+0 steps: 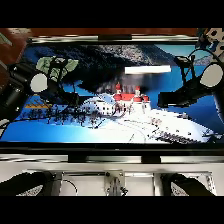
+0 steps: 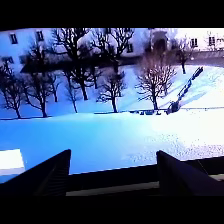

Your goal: Fold the shirts.

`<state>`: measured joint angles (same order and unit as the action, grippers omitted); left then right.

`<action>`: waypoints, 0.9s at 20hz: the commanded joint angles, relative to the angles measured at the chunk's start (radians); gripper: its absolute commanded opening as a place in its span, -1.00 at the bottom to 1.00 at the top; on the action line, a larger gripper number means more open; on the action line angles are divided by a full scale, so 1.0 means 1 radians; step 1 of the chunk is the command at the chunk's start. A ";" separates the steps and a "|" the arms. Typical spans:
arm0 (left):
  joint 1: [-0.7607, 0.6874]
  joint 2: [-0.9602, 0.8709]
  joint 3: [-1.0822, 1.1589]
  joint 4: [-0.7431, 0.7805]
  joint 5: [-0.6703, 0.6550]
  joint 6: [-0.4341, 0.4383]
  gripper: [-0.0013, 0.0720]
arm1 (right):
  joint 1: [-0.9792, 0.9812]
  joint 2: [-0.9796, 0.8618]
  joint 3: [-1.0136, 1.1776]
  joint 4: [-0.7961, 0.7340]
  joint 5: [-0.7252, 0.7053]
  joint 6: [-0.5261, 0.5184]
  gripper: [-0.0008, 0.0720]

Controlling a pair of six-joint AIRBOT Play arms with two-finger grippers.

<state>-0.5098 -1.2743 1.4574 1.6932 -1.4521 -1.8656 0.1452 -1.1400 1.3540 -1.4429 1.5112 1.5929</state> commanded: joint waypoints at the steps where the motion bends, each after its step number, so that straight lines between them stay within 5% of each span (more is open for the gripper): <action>1: 0.000 -0.006 -0.001 0.002 0.002 -0.002 0.68 | 0.000 0.000 0.000 0.001 -0.001 0.000 0.71; 5: 0.000 -0.016 -0.001 0.002 0.072 -0.002 0.68 | 0.000 0.000 0.000 0.001 -0.001 0.000 0.71; 8: 0.007 -0.046 0.007 0.002 0.261 0.152 0.71 | 0.000 0.000 0.000 0.001 -0.001 0.000 0.71; 10: 0.045 -0.093 0.051 0.002 0.337 0.164 0.71 | 0.000 0.000 0.000 0.002 -0.001 0.000 0.71; 18: 0.196 -0.466 0.486 0.174 0.338 0.352 0.67 | 0.000 0.000 0.000 0.001 -0.013 0.000 0.71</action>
<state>-0.3519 -1.6180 1.8038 1.7805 -1.1328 -1.5890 0.1452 -1.1400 1.3540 -1.4418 1.5089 1.5929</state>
